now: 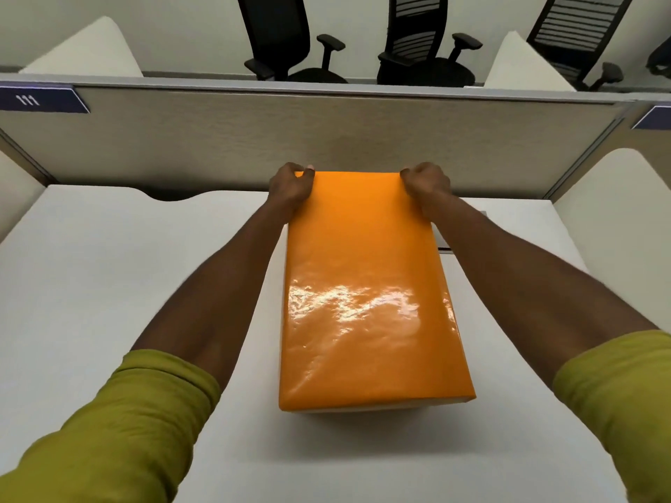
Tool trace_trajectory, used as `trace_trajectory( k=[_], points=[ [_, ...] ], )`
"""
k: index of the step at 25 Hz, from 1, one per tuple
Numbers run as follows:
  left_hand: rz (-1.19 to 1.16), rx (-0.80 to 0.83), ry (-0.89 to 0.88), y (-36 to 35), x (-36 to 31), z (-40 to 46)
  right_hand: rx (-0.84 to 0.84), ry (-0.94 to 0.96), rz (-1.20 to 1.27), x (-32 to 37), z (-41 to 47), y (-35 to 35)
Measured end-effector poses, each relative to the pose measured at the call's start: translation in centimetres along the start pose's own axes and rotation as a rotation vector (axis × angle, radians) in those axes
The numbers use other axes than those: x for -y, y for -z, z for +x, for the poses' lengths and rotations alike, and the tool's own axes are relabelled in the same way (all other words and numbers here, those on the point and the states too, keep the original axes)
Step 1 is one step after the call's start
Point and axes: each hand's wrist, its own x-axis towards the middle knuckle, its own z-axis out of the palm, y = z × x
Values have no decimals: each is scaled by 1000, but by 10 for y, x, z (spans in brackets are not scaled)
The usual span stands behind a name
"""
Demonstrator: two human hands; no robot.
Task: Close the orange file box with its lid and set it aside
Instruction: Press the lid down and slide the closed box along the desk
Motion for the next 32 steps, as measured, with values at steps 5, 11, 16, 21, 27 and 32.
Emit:
trace_trajectory(
  k=[5, 11, 16, 21, 27, 32],
  points=[
    [-64, 36, -59, -5, 19, 16, 58, 101, 59, -23, 5, -3],
    [-49, 13, -125, -10, 27, 19, 60, 240, 29, -30, 16, -6],
    [-24, -73, -161, -14, 27, 11, 94, 240, 0, -29, 18, -3],
    [-60, -31, -163, -11, 16, 10, 201, 182, -86, -22, 32, 5],
    [1, 14, -168, -21, 26, 10, 46, 207, -29, -40, 28, -13],
    [-179, -61, -99, -10, 35, -22, -162, 285, 26, -37, -15, 7]
  ],
)
